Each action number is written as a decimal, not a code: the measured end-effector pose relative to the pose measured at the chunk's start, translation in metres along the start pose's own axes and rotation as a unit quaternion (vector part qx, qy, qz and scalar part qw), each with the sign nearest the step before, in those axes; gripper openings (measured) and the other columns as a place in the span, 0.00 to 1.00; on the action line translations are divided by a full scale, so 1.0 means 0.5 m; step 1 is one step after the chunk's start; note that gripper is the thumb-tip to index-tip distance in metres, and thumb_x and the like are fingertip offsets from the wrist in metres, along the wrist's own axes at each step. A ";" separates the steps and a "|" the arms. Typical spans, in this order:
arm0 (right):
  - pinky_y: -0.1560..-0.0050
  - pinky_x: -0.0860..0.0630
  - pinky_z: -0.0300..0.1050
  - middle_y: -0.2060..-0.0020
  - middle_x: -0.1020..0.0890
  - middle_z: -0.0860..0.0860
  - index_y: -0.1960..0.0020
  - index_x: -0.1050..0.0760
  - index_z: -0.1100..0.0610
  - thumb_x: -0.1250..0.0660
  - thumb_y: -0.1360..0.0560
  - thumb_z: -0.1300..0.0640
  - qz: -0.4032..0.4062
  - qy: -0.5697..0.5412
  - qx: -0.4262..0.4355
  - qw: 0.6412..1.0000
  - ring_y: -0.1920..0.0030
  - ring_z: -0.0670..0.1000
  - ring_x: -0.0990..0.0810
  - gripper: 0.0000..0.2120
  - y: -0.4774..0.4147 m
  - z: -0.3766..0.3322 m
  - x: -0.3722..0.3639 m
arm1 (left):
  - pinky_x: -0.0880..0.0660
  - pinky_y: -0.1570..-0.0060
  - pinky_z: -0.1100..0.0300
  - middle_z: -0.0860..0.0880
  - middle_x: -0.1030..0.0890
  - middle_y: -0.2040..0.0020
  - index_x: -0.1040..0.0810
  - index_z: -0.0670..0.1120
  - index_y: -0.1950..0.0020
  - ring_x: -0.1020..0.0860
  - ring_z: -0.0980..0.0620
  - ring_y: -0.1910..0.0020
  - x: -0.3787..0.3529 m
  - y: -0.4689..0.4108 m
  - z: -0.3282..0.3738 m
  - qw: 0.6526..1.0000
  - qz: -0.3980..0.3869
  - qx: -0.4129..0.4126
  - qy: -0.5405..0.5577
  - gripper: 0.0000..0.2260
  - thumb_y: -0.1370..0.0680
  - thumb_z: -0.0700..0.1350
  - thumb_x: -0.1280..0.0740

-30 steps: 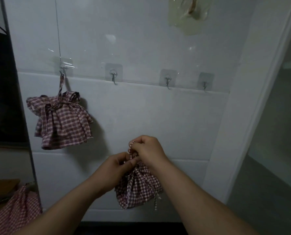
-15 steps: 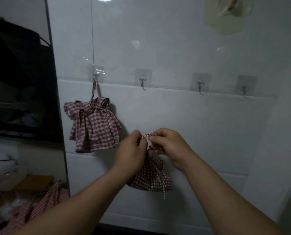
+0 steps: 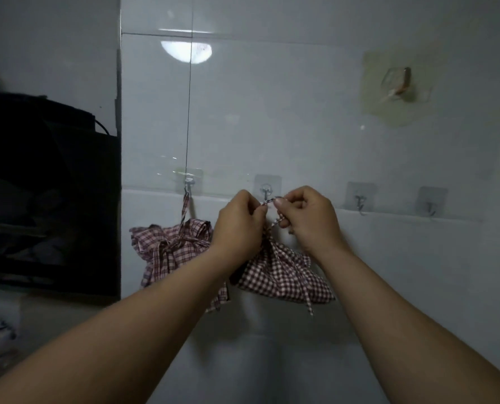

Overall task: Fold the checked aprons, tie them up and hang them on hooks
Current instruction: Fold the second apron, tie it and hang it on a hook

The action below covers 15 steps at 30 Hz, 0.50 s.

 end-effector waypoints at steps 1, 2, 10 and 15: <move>0.68 0.24 0.43 0.66 0.15 0.50 0.55 0.22 0.55 0.25 0.23 0.54 0.017 0.029 0.012 0.999 0.69 0.48 0.16 0.08 -0.017 -0.009 -0.005 | 0.23 0.58 0.52 0.52 0.20 0.60 0.25 0.48 0.52 0.21 0.52 0.59 -0.001 -0.018 -0.002 1.000 0.006 0.005 -0.002 0.08 0.17 0.51 0.34; 0.67 0.23 0.42 0.66 0.16 0.50 0.56 0.22 0.54 0.25 0.24 0.53 0.032 0.056 0.021 0.998 0.69 0.48 0.16 0.08 -0.033 -0.014 -0.009 | 0.23 0.57 0.52 0.52 0.20 0.60 0.25 0.48 0.53 0.21 0.52 0.58 -0.002 -0.034 -0.004 1.000 0.009 0.009 -0.006 0.08 0.17 0.51 0.34; 0.60 0.22 0.50 0.62 0.19 0.48 0.56 0.27 0.52 0.28 0.23 0.48 0.063 0.289 0.080 0.952 0.60 0.54 0.20 0.10 -0.058 -0.029 -0.026 | 0.18 0.55 0.50 0.53 0.18 0.61 0.21 0.51 0.59 0.19 0.50 0.59 0.009 -0.099 -0.021 0.991 -0.018 0.027 -0.130 0.10 0.21 0.54 0.31; 0.61 0.25 0.49 0.63 0.20 0.47 0.58 0.27 0.51 0.34 0.21 0.40 -0.032 0.373 0.063 0.925 0.61 0.53 0.22 0.16 0.016 0.023 -0.029 | 0.19 0.52 0.50 0.54 0.17 0.56 0.19 0.54 0.52 0.19 0.51 0.55 -0.010 -0.021 -0.048 0.966 -0.137 -0.038 -0.216 0.10 0.20 0.59 0.32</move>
Point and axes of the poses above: each hand's wrist, its own y-axis away from the middle knuckle, its own x-axis out of the back of the hand, z = x × y, the point moved 5 cm from there along -y, towards the middle knuckle
